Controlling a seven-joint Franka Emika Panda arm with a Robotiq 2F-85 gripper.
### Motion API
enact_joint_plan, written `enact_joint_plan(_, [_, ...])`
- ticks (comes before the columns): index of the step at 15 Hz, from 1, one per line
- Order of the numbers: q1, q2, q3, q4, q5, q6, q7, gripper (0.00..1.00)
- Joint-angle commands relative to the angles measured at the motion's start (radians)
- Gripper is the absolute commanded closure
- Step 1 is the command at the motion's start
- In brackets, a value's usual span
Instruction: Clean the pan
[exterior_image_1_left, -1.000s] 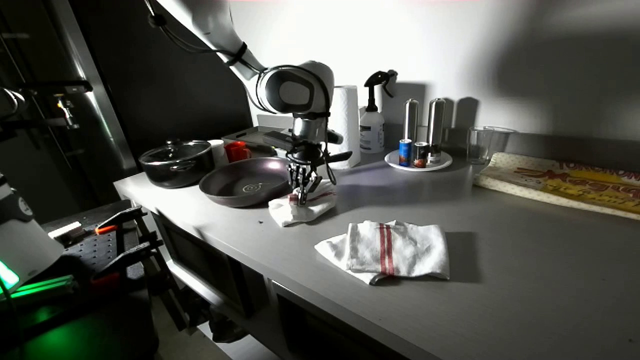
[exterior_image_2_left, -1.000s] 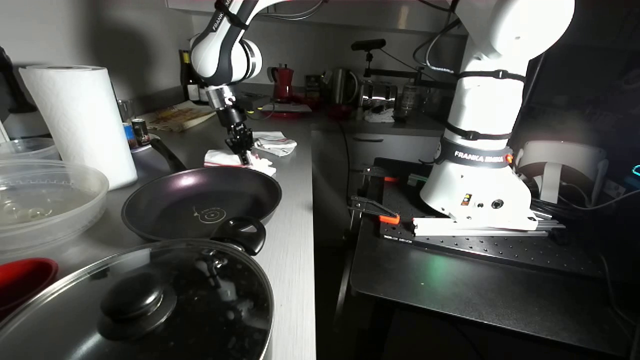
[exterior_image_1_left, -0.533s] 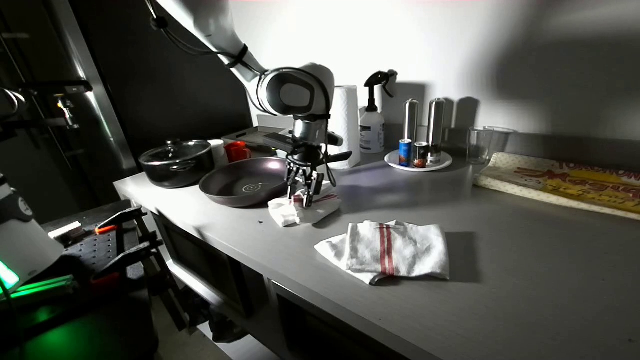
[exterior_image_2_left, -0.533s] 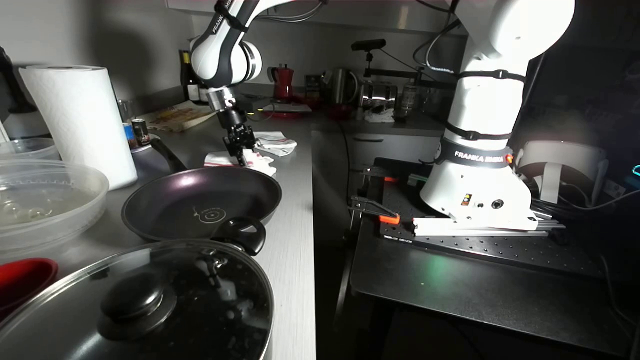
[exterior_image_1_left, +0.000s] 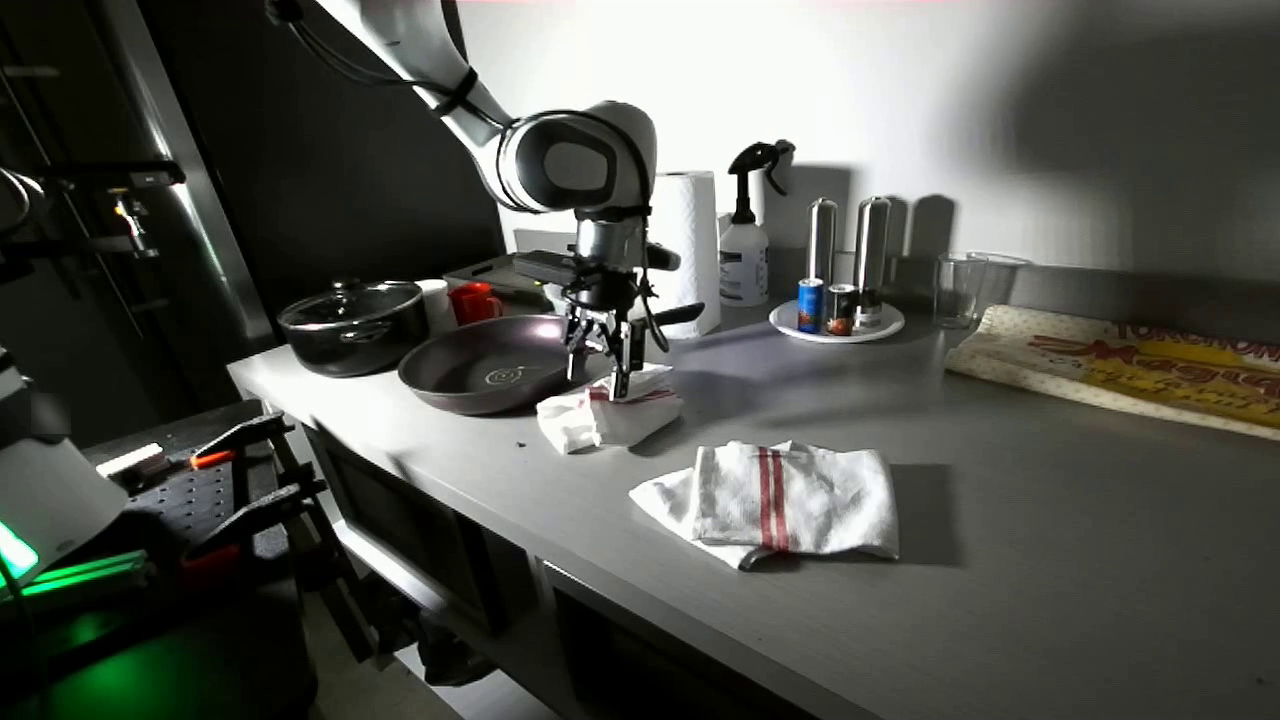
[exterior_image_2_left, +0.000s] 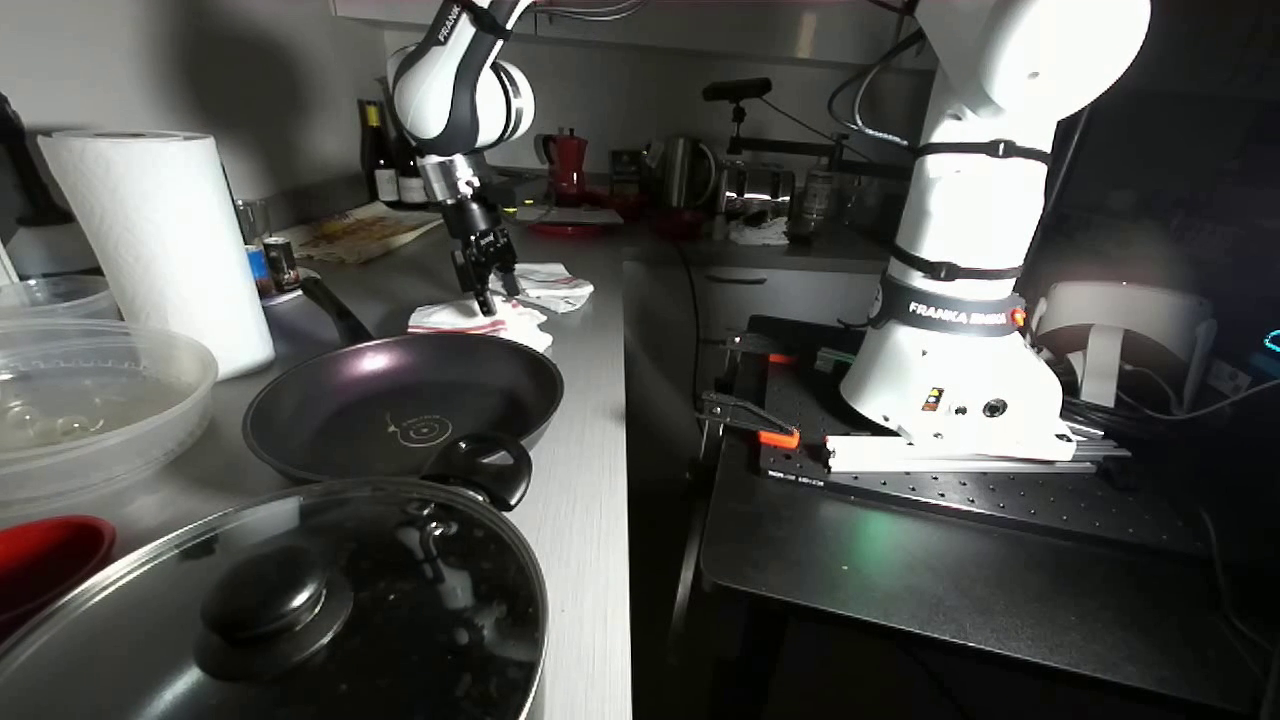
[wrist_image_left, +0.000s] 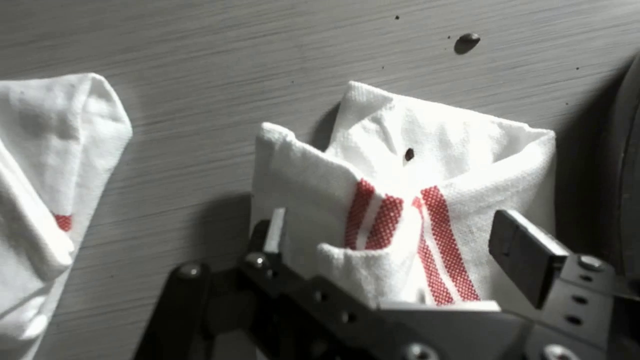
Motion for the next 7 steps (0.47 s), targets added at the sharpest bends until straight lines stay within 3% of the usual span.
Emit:
enact_joint_plan(1, [0.047,-0.151,-0.024,-0.183,-0.069,0.082,0.041,0.0])
enact_joint_plan(4, [0.083,-0.234,-0.024,-0.295,-0.141,0.15,0.053,0.0])
enact_joint_plan(5, [0.045,-0.148,-0.008,-0.18,-0.088,0.094,0.021,0.0])
enact_joint_plan(7, [0.064,-0.192,-0.008,-0.239,-0.109,0.119,0.03,0.0])
